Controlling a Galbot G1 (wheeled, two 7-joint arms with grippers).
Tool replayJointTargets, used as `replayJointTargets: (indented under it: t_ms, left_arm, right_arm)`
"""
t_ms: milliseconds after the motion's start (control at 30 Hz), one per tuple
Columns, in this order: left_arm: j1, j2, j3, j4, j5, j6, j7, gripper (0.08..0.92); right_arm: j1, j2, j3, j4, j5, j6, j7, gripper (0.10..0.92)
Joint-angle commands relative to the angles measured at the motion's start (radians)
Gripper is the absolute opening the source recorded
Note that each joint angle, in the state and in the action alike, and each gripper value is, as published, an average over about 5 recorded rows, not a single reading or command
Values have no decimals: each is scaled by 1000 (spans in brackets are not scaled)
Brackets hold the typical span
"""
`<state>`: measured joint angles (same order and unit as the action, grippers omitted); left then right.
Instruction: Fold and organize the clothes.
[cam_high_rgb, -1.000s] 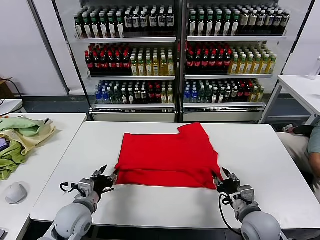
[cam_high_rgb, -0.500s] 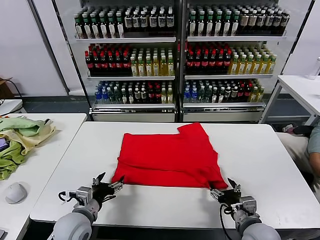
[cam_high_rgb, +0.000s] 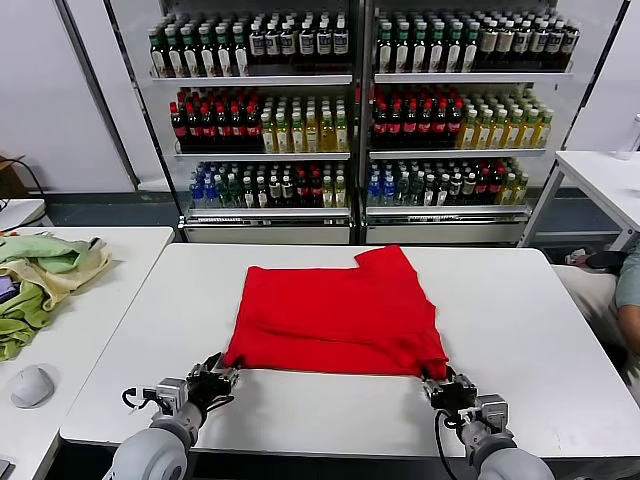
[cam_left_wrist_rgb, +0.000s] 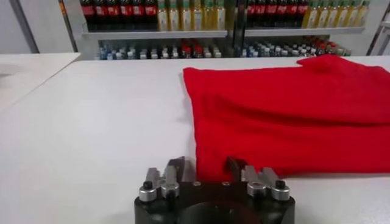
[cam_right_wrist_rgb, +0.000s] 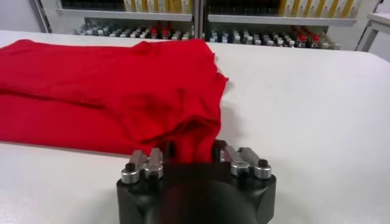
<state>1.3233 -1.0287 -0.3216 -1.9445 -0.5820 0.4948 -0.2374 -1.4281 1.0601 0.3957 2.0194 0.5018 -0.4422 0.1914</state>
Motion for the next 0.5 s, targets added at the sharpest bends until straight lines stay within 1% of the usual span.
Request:
replayJointTargets:
  t_ms: [33,133,200,367,500]
  left_arm:
    - [5,-7,4,13,5,13,3,404]
    - [31,-1,-5,-18,5,12,5,317]
    - [78,13,-16,-75,5,12,0,257]
    - [240,64,-54,-234,12,-4,-37,127]
    - [334,86,-94,-282,22,-21,-59,101]
  right_arm:
    - [0,3,2,-2,4,1,0,258]
    - [-16,-1,16,22,4,0,-3,186]
    - [-50,-8,32,63,3,-1,-6,163]
    - [-187,-24,91,184,-18,3,-25,158]
    - [-312,-19,148,231,-52,29,-54,158]
